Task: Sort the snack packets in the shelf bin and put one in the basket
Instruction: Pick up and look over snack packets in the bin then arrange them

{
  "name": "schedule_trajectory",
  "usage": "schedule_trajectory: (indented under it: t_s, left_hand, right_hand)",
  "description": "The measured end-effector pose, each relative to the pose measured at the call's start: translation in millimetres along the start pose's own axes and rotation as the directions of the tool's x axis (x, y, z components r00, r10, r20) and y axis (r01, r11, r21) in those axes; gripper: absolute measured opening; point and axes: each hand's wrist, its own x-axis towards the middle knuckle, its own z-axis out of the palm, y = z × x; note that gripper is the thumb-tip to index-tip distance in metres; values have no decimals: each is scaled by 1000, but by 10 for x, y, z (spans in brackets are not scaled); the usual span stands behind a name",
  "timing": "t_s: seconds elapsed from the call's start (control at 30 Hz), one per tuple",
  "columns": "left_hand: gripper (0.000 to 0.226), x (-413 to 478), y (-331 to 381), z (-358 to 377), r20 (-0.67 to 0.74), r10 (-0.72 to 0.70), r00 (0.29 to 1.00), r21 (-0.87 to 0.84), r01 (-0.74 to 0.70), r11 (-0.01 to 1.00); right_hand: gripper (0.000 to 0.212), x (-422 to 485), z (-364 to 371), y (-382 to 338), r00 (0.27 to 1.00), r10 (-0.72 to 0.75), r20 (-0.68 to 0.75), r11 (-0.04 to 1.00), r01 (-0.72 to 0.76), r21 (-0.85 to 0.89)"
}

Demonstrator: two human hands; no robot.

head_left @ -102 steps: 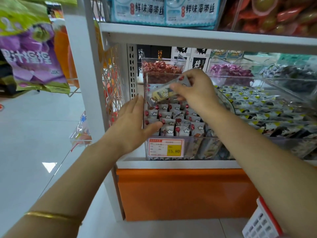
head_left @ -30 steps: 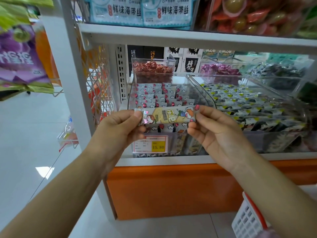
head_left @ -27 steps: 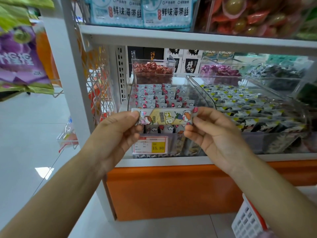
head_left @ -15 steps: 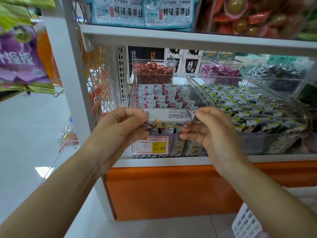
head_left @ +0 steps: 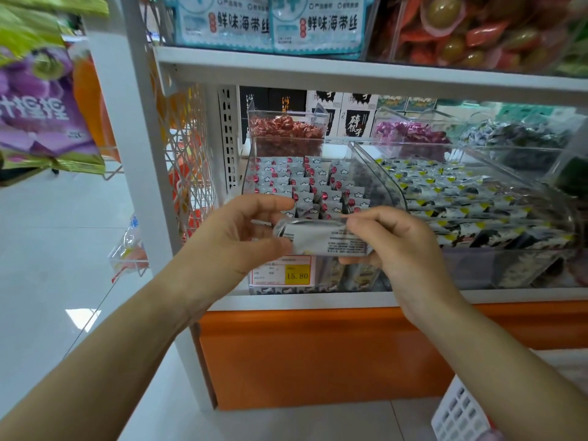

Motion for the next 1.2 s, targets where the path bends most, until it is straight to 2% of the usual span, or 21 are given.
schedule_trajectory:
  t_s: [0.1, 0.2, 0.3, 0.33, 0.43, 0.5, 0.7, 0.8, 0.9, 1.0, 1.07, 1.2]
  left_hand:
    - [41, -12, 6, 5, 12, 0, 1000, 119, -2, 993]
    - [30, -22, 9, 38, 12, -43, 999, 123, 41, 991]
    - [21, -22, 16, 66, -36, -29, 999, 170, 35, 985]
    - [21, -14, 18, 58, -45, -25, 999, 181, 33, 983]
    - [42, 15, 14, -17, -26, -47, 999, 177, 51, 983]
    - [45, 29, 23, -67, -14, -38, 999, 191, 40, 981]
    - [35, 32, 30, -118, -17, 35, 999, 263, -30, 964]
    - [39, 33, 12, -105, -6, 64, 998, 281, -59, 958]
    - [43, 18, 3, -85, 54, 26, 998, 294, -40, 955]
    - [40, 20, -13, -63, 76, 25, 997, 345, -50, 937]
    - [35, 23, -7, -58, 86, 44, 995, 351, -72, 934]
    - [36, 31, -23, -50, 96, 54, 994, 363, -86, 928]
  right_hand:
    - [18, -2, 6, 17, 999, -29, -27, 997, 27, -67]
    - [15, -31, 30, -13, 993, -121, 6, 968, 119, -223]
    - [16, -73, 78, -41, 987, -152, 56, 966, 160, -202]
    - [16, -79, 88, -45, 986, -150, 66, 969, 160, -191]
    - [15, -77, 101, -43, 986, -133, 97, 967, 151, -207]
    - [16, -74, 107, -55, 985, -117, 129, 967, 143, -210]
    - [20, -61, 109, -65, 989, -49, 141, 994, 62, -90]
    - [20, -56, 107, -25, 993, -49, 111, 996, 58, -73]
    - [18, -33, 84, -5, 997, -2, 83, 1000, 3, -4]
    - [15, 17, 11, -37, 980, 141, 143, 982, -156, 104]
    - [14, 44, -49, -51, 957, 205, 207, 967, -230, 105]
    - [16, 68, -122, -45, 942, 224, 249, 969, -242, 43]
